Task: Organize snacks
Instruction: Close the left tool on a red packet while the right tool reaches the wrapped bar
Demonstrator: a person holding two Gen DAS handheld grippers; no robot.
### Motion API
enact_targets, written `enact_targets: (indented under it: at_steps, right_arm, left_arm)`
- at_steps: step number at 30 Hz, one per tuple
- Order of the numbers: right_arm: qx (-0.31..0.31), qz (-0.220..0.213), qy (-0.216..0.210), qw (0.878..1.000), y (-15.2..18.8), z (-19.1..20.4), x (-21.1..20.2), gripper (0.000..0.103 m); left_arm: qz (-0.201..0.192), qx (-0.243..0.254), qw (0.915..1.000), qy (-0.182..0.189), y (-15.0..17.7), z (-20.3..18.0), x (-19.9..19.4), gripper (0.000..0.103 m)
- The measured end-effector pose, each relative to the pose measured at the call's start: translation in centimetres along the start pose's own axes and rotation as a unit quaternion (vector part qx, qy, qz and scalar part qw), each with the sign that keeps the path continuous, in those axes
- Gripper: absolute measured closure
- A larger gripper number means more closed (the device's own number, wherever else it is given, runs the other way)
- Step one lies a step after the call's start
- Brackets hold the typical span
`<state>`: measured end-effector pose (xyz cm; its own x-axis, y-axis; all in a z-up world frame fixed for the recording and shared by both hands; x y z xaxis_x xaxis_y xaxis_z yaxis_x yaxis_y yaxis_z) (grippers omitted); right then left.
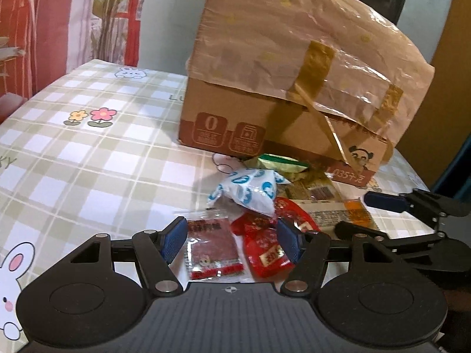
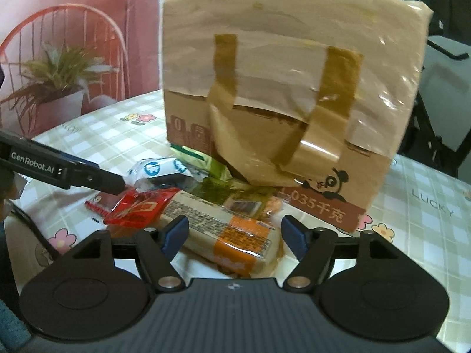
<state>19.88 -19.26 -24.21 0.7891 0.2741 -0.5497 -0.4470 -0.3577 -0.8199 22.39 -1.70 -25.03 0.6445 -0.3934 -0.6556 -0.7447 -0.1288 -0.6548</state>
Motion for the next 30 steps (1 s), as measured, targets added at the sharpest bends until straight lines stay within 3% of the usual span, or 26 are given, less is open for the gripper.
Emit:
enact_targets:
  at_steps: [8, 16, 23, 30]
  right_arm:
    - [-0.035, 0.006, -0.005, 0.999, -0.4, 0.8, 1.2, 0.023]
    - [-0.099, 0.02, -0.031, 0.994, -0.9, 2.5, 3.3, 0.022]
    - [-0.068, 0.031, -0.044, 0.996, -0.4, 2.0, 3.3, 0.022]
    - [-0.018, 0.045, -0.013, 0.999, 0.9, -0.2, 2.1, 0.024]
  left_arm:
    - [0.004, 0.002, 0.9999, 0.014, 0.3, -0.6, 0.1, 0.034]
    - [0.006, -0.001, 0.9998, 0.017, 0.3, -0.6, 0.0, 0.034]
    - [0.009, -0.002, 0.9998, 0.015, 0.3, -0.4, 0.1, 0.034]
    - [0.01, -0.006, 0.9998, 0.014, 0.3, -0.2, 0.2, 0.034]
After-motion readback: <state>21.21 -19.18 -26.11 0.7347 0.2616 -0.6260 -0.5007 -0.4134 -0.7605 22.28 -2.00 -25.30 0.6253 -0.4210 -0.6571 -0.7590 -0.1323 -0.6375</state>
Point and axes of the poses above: each gripper's, at about its wrist camera, not at the fingertips, and x roughly the way its jaws point, z to its left, y to its underside, the point moved 7 cm from there along x, roughly the way its jaws point, and after that the axes turned 11 degrees about -x, right-handed, at the moved point
